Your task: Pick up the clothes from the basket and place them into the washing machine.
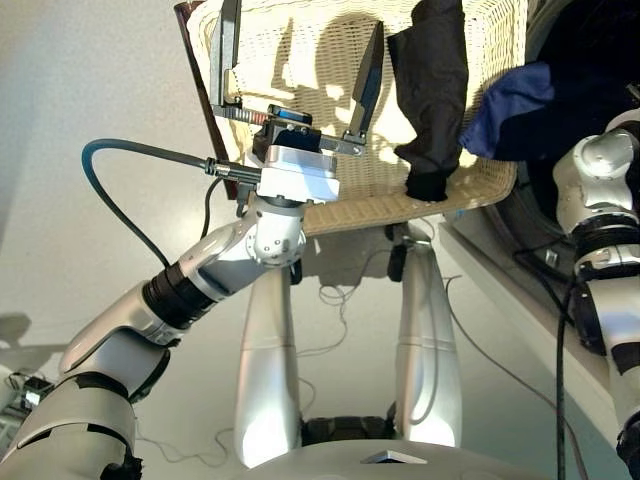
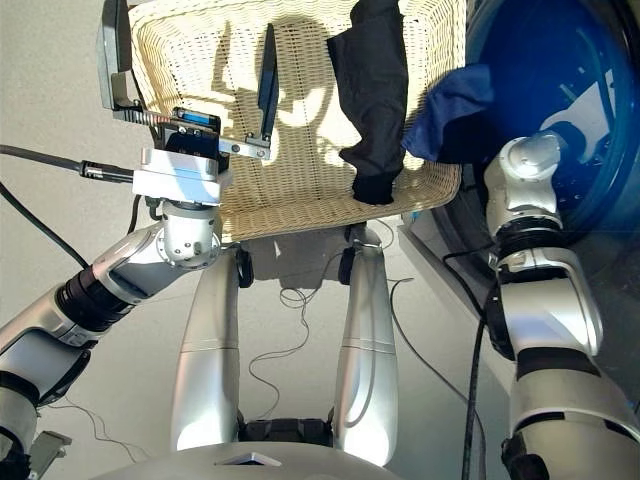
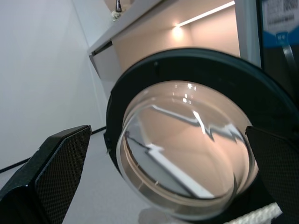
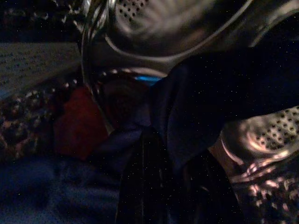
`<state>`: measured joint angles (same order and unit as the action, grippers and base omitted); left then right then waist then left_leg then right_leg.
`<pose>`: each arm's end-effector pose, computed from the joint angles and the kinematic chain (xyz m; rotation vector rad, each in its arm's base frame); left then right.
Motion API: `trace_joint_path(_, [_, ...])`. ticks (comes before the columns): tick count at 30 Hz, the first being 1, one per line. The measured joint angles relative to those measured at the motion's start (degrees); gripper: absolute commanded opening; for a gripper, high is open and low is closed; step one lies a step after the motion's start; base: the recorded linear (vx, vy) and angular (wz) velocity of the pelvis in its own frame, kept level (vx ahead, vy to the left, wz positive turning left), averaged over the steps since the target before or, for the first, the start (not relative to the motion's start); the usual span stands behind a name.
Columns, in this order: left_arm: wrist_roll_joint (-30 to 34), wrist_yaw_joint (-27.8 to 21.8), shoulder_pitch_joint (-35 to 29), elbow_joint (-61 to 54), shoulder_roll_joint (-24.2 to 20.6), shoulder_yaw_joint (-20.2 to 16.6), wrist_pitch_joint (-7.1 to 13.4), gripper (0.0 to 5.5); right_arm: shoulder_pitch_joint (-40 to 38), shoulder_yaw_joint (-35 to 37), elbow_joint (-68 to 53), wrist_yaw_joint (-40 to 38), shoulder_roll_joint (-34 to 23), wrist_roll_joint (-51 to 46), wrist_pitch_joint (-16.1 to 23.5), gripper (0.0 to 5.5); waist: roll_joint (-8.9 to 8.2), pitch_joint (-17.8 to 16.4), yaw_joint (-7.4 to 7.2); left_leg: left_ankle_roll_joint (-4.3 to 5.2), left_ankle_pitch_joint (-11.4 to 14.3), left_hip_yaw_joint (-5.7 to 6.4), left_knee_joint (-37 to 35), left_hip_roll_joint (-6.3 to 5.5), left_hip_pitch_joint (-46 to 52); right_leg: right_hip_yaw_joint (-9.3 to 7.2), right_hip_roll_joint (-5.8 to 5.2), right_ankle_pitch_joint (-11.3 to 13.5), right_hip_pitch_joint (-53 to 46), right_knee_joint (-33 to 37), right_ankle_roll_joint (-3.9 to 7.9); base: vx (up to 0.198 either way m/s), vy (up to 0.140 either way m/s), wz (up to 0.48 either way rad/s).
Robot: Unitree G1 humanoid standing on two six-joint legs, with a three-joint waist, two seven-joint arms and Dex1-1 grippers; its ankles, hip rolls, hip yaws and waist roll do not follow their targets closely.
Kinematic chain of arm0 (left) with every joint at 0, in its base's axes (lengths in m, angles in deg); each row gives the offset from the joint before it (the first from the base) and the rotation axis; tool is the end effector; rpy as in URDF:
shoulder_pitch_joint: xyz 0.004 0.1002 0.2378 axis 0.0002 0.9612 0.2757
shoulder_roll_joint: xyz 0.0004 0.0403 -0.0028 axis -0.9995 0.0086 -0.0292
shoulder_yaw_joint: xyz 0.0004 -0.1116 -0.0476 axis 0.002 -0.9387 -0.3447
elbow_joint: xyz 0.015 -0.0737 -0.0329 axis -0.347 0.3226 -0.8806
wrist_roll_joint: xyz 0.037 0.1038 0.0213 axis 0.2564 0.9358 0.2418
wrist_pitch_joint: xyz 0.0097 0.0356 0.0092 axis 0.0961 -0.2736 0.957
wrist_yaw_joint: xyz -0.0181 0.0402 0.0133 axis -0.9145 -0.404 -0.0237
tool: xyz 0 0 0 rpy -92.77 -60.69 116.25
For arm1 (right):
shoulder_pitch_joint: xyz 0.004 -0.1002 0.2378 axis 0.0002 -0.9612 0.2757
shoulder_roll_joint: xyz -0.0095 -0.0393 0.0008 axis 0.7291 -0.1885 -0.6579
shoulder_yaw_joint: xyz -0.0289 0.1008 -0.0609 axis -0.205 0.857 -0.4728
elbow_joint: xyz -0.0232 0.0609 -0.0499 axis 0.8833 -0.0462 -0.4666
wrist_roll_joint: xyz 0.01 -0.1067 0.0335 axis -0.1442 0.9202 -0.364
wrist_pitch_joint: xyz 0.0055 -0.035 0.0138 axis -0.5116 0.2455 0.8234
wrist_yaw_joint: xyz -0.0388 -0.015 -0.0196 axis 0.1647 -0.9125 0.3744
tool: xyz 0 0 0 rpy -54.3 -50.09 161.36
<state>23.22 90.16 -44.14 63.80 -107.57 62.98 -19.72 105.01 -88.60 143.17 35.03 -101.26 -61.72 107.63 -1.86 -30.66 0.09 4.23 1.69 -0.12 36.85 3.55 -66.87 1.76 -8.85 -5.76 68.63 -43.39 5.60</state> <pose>0.2647 0.0901 0.1966 0.3689 -1.2651 -0.1313 0.3599 -0.3137 0.2308 -0.0926 -0.5008 -1.0930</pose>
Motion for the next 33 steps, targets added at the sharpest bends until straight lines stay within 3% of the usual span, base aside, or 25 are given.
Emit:
trace_joint_path(3, [-1.0, -1.2, 0.4, -0.8, -1.3, 0.0, 0.0, 5.50, 2.4, -1.5, 2.0, 2.3, -3.0, 0.0, -0.7, 0.00, 0.29, 0.0, 0.05, 0.17, 0.6, 0.39, 2.8, -0.62, -3.0, 0.19, -0.54, -0.9, 3.1, -3.3, -0.02, 0.000, 0.000, 0.000])
trace_joint_path(10, [-2.2, -3.4, 0.3, -1.5, -3.0, 0.0, -0.1, 5.50, 5.1, -3.4, 5.6, 5.8, -6.1, -0.1, -2.5, 0.00, 0.45, 0.0, 0.04, 0.39, 1.8, 1.34, 7.1, -0.94, -7.2, 0.15, -0.61, -2.1, 6.8, -7.5, -0.04, 0.000, 0.000, 0.000])
trace_joint_path(16, [-2.4, -4.3, 0.3, -2.0, -5.3, -0.1, -0.1, 5.50, 5.3, -3.6, 7.4, 6.6, -6.2, -0.1, -2.7, 0.00, 0.45, 0.0, 0.05, -0.07, 2.2, 1.35, 8.6, -1.07, -7.8, 0.30, -0.69, -2.4, 7.1, -8.4, 0.24, 0.000, 0.000, 0.000])
trace_joint_path(18, [-3.4, -4.7, 0.3, -2.0, -5.3, -0.1, -0.1, 5.50, 5.4, -3.6, 7.8, 7.3, -6.2, -0.5, -2.7, 5.50, 0.45, 0.0, 0.07, -0.17, 2.3, 1.31, 8.9, -1.07, -7.8, 0.38, -0.69, -2.5, 7.1, -8.6, 0.27, 0.000, 0.000, 0.000])
trace_joint_path(25, [-5.1, -5.5, 0.4, -2.0, -4.9, -0.3, -0.2, 5.50, 3.7, -2.4, 3.9, 11.7, -5.6, -10.3, -1.9, 5.50, 0.45, 0.0, -0.11, -0.26, 2.4, 1.03, 9.8, -1.01, -7.5, 0.68, -0.63, -2.5, 6.7, -8.8, 0.32, 0.000, 0.000, 0.000])
trace_joint_path(29, [-5.8, -5.9, 0.6, -2.0, -4.0, -1.4, -0.5, 5.50, -1.1, -1.3, -6.1, 12.4, -3.5, -12.1, 0.3, 5.50, 0.44, 0.0, -0.69, -0.73, 3.1, 0.14, 10.4, -0.69, -7.1, 1.71, -0.28, -2.5, 6.7, -9.3, 0.53, 0.000, 0.000, 0.000])
trace_joint_path(33, [-5.8, -6.0, 1.8, -2.6, -2.7, -2.8, -1.4, 5.50, -9.5, -0.6, -22.3, 12.6, 1.9, -12.1, 2.8, 5.50, 0.42, 0.0, -1.95, -0.48, 3.4, -0.15, 10.3, -0.46, -6.7, 2.12, -0.01, -2.4, 6.5, -9.3, 0.49, 0.000, 0.000, 0.000])
